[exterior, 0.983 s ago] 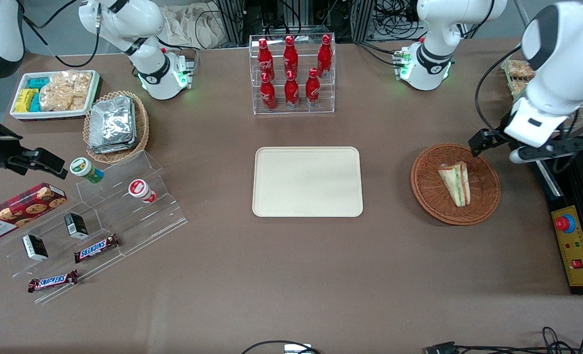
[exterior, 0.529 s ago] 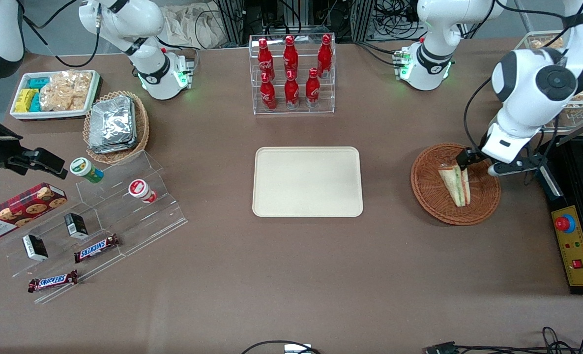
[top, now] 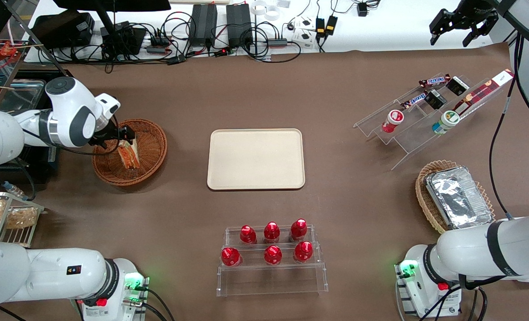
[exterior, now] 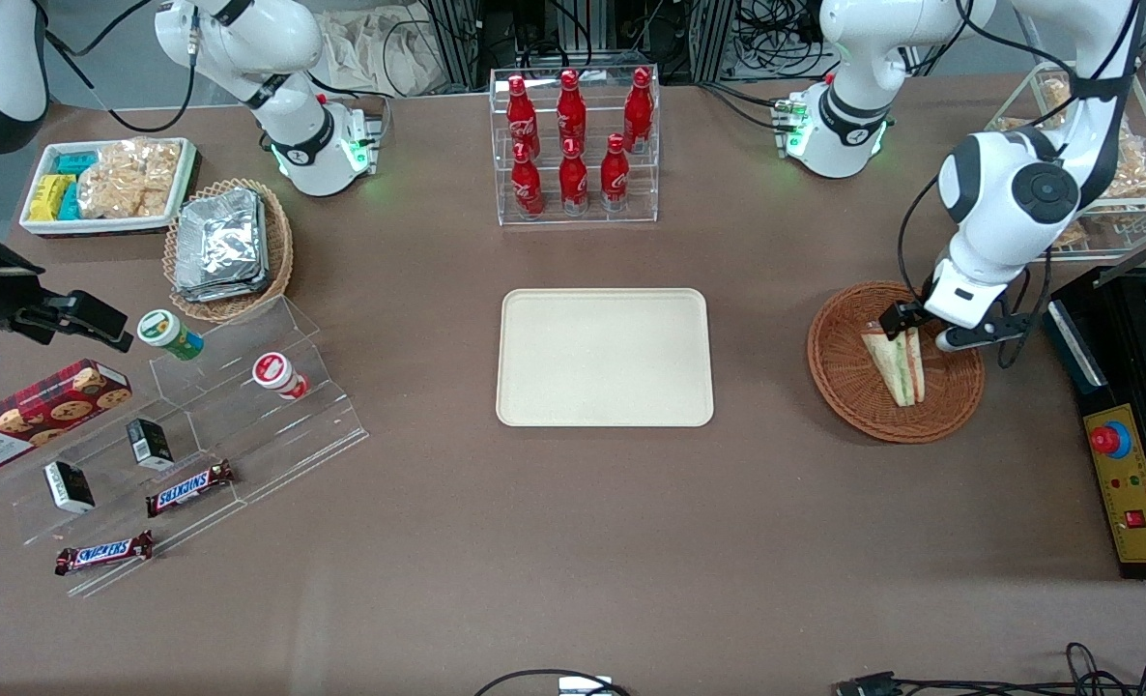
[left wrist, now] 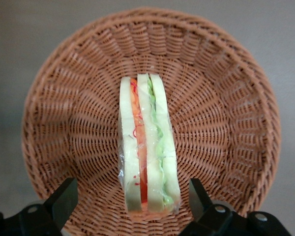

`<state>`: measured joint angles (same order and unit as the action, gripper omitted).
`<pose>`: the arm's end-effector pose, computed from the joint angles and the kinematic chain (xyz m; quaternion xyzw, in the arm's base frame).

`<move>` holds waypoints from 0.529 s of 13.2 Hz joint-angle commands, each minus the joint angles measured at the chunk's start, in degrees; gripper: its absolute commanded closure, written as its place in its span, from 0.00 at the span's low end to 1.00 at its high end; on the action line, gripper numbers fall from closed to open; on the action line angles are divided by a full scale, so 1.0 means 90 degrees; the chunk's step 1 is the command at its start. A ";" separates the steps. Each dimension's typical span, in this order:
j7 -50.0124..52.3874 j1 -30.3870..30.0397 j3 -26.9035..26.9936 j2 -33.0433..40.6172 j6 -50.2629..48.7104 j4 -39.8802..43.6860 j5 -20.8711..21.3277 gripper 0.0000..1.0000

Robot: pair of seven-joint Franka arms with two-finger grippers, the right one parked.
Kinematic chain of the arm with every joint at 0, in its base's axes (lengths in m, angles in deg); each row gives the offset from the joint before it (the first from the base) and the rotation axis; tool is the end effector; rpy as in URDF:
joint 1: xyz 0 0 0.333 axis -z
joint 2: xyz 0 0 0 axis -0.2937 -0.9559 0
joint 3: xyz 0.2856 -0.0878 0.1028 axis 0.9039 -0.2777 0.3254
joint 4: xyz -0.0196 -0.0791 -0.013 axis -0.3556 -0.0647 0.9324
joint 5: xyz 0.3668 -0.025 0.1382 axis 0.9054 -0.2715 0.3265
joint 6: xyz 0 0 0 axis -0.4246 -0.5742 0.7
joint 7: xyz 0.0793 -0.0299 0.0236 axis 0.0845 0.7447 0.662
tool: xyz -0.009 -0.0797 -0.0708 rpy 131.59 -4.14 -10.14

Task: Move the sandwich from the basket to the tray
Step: 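Lower the open left gripper around the sandwich and close it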

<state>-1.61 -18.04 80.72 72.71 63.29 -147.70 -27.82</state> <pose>0.4505 0.0082 0.2779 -0.9950 -0.0948 -0.0240 0.0211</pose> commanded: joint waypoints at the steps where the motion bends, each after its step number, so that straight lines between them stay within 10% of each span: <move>1: 0.0011 -0.0050 0.0161 -0.0724 0.0972 0.0022 0.0133 0.00; 5: -0.0009 -0.0050 0.0191 -0.0991 0.1338 0.0022 0.0133 0.02; 7: -0.0009 -0.0050 0.0182 -0.0991 0.1338 0.0022 0.0133 0.24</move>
<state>-1.76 -18.17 82.37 63.27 74.83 -147.55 -27.81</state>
